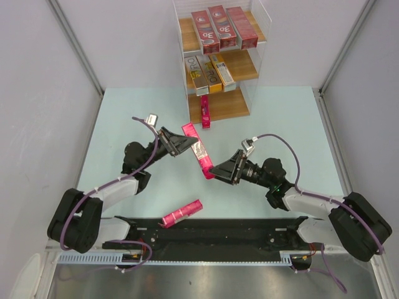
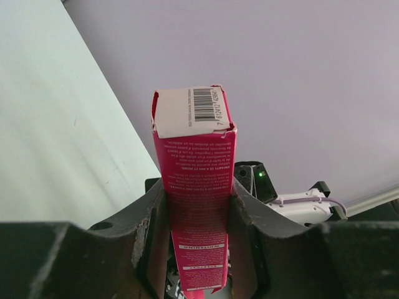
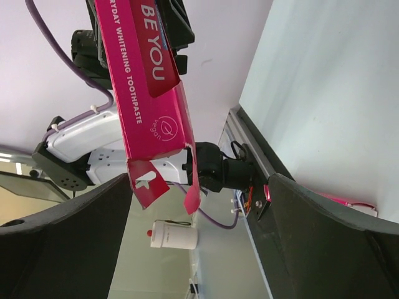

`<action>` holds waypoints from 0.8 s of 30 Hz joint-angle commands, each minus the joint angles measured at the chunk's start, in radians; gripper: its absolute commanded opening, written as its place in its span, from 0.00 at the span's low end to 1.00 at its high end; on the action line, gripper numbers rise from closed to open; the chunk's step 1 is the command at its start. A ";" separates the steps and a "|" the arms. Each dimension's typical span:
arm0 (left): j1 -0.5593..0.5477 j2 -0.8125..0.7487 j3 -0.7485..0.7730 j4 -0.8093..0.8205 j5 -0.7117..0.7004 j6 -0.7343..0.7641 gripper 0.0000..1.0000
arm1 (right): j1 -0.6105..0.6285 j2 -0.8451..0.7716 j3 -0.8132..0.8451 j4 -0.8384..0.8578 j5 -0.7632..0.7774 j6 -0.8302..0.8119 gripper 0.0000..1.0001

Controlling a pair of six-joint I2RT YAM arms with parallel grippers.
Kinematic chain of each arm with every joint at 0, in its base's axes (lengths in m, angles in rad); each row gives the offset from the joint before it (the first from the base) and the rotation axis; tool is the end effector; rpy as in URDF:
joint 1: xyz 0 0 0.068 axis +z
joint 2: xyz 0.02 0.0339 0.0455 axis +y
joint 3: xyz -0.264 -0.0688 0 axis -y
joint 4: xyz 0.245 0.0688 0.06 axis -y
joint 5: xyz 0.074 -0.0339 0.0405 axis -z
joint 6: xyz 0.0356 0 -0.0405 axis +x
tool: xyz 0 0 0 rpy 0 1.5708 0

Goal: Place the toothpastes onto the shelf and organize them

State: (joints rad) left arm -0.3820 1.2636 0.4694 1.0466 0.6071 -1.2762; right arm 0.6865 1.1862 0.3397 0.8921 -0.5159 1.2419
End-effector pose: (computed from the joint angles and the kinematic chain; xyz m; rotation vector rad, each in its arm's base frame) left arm 0.2287 -0.1138 0.2582 -0.1015 1.6108 -1.7405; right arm 0.1692 0.1613 0.2193 0.0156 1.8829 1.8338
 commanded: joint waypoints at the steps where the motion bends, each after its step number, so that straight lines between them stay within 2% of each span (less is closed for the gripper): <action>1: 0.003 0.000 -0.005 0.087 0.014 -0.014 0.29 | 0.004 0.029 0.067 0.069 0.030 -0.032 0.95; 6: 0.003 0.023 -0.017 0.128 0.014 -0.029 0.30 | 0.016 0.096 0.108 0.129 0.013 -0.006 0.91; 8: 0.000 0.036 -0.018 0.141 0.013 -0.035 0.30 | 0.021 0.111 0.119 0.154 0.011 0.005 0.79; 13: -0.006 0.063 -0.020 0.174 0.013 -0.046 0.33 | 0.034 0.136 0.131 0.168 0.010 0.016 0.63; 17: -0.008 0.076 -0.021 0.197 0.016 -0.051 0.41 | 0.030 0.121 0.130 0.163 0.008 0.016 0.46; 21: -0.008 0.071 -0.015 0.191 0.036 -0.031 0.75 | 0.010 0.084 0.131 0.121 0.014 0.002 0.35; 24: -0.008 0.042 -0.017 0.138 0.028 0.004 0.90 | -0.013 0.055 0.130 0.093 0.013 -0.010 0.29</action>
State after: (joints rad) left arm -0.3843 1.3407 0.4503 1.1725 0.6163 -1.3094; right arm 0.7002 1.3041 0.4358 0.9634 -0.5095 1.2594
